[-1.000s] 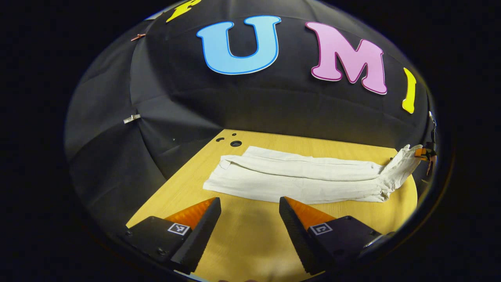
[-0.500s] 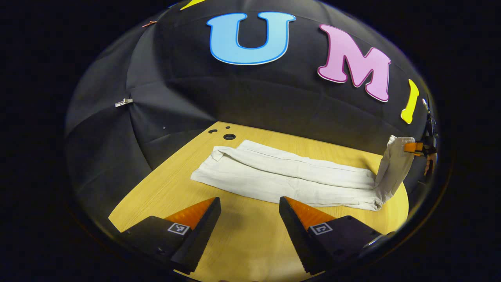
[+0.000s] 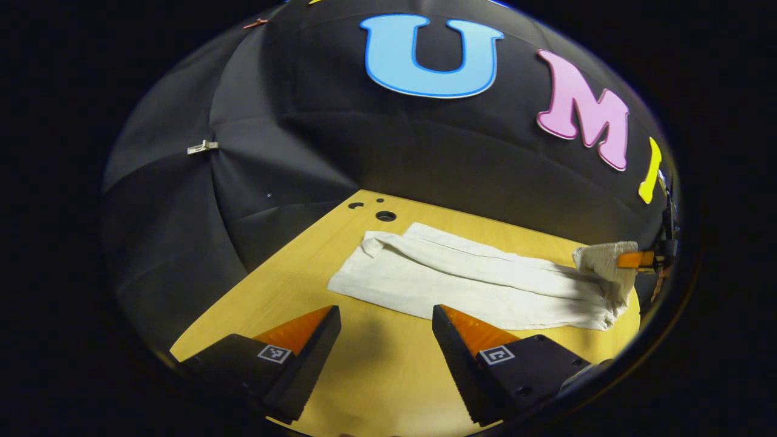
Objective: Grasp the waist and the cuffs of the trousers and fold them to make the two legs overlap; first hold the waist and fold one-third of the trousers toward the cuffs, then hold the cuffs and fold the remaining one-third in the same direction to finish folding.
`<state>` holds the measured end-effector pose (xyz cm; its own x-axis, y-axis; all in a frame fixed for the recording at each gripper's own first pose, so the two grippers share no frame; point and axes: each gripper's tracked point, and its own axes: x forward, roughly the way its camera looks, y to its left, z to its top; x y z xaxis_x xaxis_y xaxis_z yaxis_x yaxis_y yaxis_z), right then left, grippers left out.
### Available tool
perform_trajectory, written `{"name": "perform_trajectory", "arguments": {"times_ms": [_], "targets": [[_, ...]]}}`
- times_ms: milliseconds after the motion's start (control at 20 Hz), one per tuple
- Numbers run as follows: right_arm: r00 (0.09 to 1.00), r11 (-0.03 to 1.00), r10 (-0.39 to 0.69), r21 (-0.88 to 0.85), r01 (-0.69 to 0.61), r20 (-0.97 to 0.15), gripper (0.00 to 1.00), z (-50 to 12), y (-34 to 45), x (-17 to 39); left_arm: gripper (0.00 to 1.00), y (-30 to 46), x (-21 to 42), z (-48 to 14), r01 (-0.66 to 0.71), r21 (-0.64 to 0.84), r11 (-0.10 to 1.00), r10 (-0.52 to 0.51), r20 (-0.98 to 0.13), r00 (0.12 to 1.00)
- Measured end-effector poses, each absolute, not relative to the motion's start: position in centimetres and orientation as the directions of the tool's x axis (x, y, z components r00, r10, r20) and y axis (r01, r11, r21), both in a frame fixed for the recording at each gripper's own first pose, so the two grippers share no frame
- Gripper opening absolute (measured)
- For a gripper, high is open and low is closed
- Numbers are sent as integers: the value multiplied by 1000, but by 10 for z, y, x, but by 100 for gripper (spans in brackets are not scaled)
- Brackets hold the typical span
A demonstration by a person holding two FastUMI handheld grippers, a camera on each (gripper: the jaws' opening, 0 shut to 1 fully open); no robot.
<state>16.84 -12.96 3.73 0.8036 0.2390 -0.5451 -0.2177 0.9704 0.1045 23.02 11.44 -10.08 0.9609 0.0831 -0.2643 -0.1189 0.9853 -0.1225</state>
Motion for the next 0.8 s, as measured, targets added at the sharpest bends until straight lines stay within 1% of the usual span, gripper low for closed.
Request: {"name": "perform_trajectory", "arguments": {"times_ms": [50, 100, 150, 350, 400, 450, 500, 550, 600, 650, 700, 800], "targets": [[795, 971, 235, 97, -218, -559, 11, 38, -130, 167, 96, 123, 236, -104, -132, -137, 982, 91, -270, 959], [788, 971, 232, 88, -222, -570, 14, 38, -130, 165, 96, 131, 243, -108, -146, -160, 976, 96, -280, 955], [783, 971, 229, 75, -228, -578, 14, 37, -132, 164, 96, 138, 251, -114, -156, -189, 969, 96, -290, 952], [757, 960, 253, 58, -275, -603, 27, 32, -131, 154, 96, 151, 282, -128, -191, -285, 939, 93, -325, 941], [747, 954, 268, 62, -292, -609, 46, 32, -129, 149, 96, 152, 289, -129, -192, -285, 939, 92, -329, 940], [741, 949, 281, 61, -309, -611, 55, 31, -128, 146, 96, 151, 298, -130, -190, -278, 942, 92, -331, 939], [743, 946, 282, 46, -322, -607, 70, 31, -130, 147, 96, 150, 306, -129, -184, -270, 945, 88, -332, 939], [739, 941, 289, 38, -336, -609, 75, 29, -131, 147, 96, 148, 314, -130, -175, -261, 949, 81, -334, 939], [732, 937, 292, 33, -346, -616, 85, 28, -132, 145, 96, 147, 320, -130, -170, -251, 953, 78, -341, 937], [727, 937, 293, 34, -348, -621, 89, 28, -132, 140, 96, 145, 328, -132, -164, -237, 958, 74, -349, 934], [726, 939, 289, 39, -340, -624, 98, 29, -134, 137, 96, 144, 335, -133, -160, -224, 961, 73, -354, 932], [728, 946, 286, 60, -320, -623, 100, 31, -139, 122, 96, 146, 349, -134, -158, -195, 968, 77, -369, 926]]}}
